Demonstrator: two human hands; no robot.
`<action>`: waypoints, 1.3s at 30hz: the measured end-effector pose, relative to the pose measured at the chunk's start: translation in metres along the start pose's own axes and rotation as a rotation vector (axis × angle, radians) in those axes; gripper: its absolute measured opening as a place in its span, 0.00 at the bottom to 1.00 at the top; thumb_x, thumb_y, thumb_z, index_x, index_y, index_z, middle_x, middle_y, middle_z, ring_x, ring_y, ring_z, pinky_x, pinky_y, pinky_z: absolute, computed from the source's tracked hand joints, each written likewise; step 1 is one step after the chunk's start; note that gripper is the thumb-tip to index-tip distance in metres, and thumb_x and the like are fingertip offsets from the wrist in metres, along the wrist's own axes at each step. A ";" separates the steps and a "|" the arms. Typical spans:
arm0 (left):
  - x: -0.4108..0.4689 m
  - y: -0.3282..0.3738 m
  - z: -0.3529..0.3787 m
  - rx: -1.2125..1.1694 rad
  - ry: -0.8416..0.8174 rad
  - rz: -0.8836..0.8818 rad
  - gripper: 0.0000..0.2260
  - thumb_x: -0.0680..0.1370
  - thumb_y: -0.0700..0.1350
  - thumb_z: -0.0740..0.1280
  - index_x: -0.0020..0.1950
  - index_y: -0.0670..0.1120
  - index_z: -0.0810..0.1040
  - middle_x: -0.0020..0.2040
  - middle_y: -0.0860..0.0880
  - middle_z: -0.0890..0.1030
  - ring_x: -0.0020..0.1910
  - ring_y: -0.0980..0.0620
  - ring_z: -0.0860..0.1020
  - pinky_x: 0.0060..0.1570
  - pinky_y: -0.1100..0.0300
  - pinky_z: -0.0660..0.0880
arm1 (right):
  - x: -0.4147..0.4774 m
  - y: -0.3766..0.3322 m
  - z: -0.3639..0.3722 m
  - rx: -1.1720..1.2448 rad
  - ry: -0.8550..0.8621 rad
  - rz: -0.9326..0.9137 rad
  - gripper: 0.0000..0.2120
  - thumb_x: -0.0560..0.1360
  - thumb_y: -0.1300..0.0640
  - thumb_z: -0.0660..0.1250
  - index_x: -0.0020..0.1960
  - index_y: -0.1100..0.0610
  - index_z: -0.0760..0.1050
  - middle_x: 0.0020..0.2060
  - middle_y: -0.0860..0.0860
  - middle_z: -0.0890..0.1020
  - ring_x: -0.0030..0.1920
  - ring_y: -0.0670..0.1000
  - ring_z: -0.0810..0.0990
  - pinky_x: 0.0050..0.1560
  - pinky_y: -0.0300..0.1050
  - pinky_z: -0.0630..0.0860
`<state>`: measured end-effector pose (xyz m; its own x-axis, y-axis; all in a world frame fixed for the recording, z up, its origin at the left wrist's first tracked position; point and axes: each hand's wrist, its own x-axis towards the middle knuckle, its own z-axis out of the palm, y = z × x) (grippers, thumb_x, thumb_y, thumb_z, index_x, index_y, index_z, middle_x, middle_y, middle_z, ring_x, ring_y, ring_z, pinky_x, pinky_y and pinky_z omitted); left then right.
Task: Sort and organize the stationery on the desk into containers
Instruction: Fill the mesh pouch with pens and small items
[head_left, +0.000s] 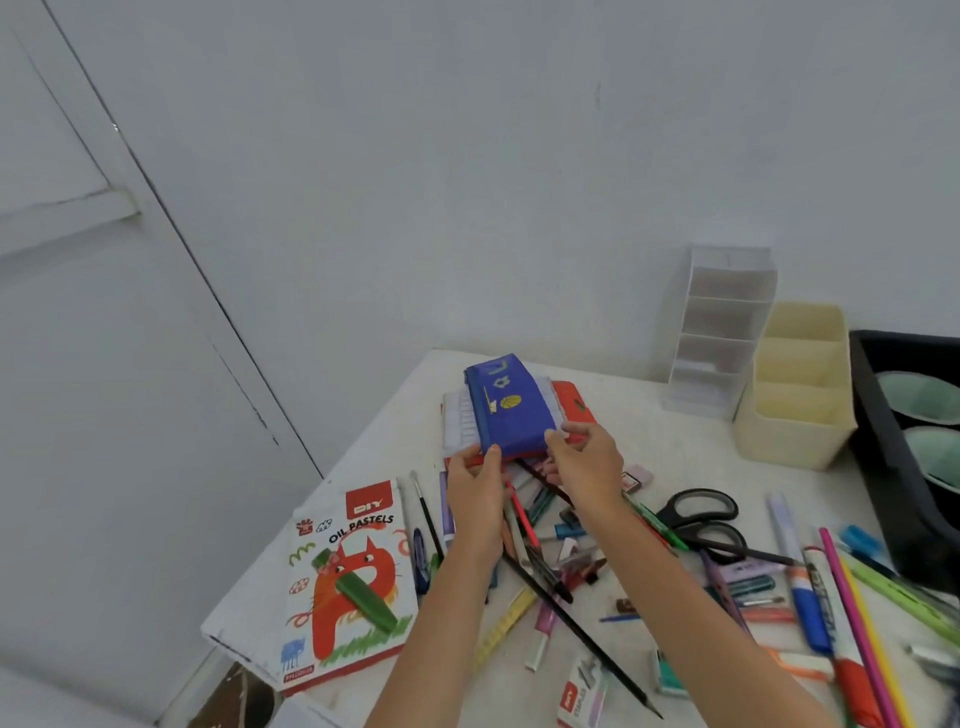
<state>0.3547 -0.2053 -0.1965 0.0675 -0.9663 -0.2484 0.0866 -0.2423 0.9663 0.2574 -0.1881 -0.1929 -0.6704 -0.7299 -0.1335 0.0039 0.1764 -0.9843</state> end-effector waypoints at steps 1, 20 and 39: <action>0.000 0.001 0.002 -0.020 0.006 0.000 0.09 0.79 0.44 0.63 0.58 0.41 0.71 0.50 0.42 0.79 0.42 0.51 0.78 0.39 0.60 0.76 | 0.003 0.001 0.001 0.016 0.008 0.024 0.12 0.75 0.56 0.67 0.56 0.59 0.73 0.41 0.56 0.82 0.34 0.52 0.81 0.38 0.47 0.81; 0.023 0.026 -0.005 0.181 -0.126 0.251 0.03 0.79 0.43 0.63 0.48 0.45 0.76 0.48 0.45 0.81 0.48 0.45 0.80 0.50 0.48 0.78 | -0.015 -0.003 0.006 0.353 -0.211 0.229 0.04 0.75 0.67 0.65 0.44 0.66 0.78 0.33 0.58 0.82 0.30 0.51 0.80 0.33 0.41 0.79; 0.014 0.087 -0.068 0.690 -0.698 0.842 0.14 0.78 0.31 0.59 0.53 0.47 0.78 0.48 0.56 0.75 0.48 0.61 0.74 0.48 0.76 0.66 | -0.028 -0.022 -0.079 0.584 0.053 -0.008 0.18 0.78 0.55 0.61 0.67 0.47 0.68 0.56 0.54 0.78 0.55 0.57 0.78 0.53 0.54 0.76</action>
<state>0.4312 -0.2336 -0.1202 -0.6984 -0.6321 0.3358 -0.2705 0.6674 0.6938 0.2174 -0.1196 -0.1587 -0.7084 -0.6929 -0.1343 0.3967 -0.2335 -0.8878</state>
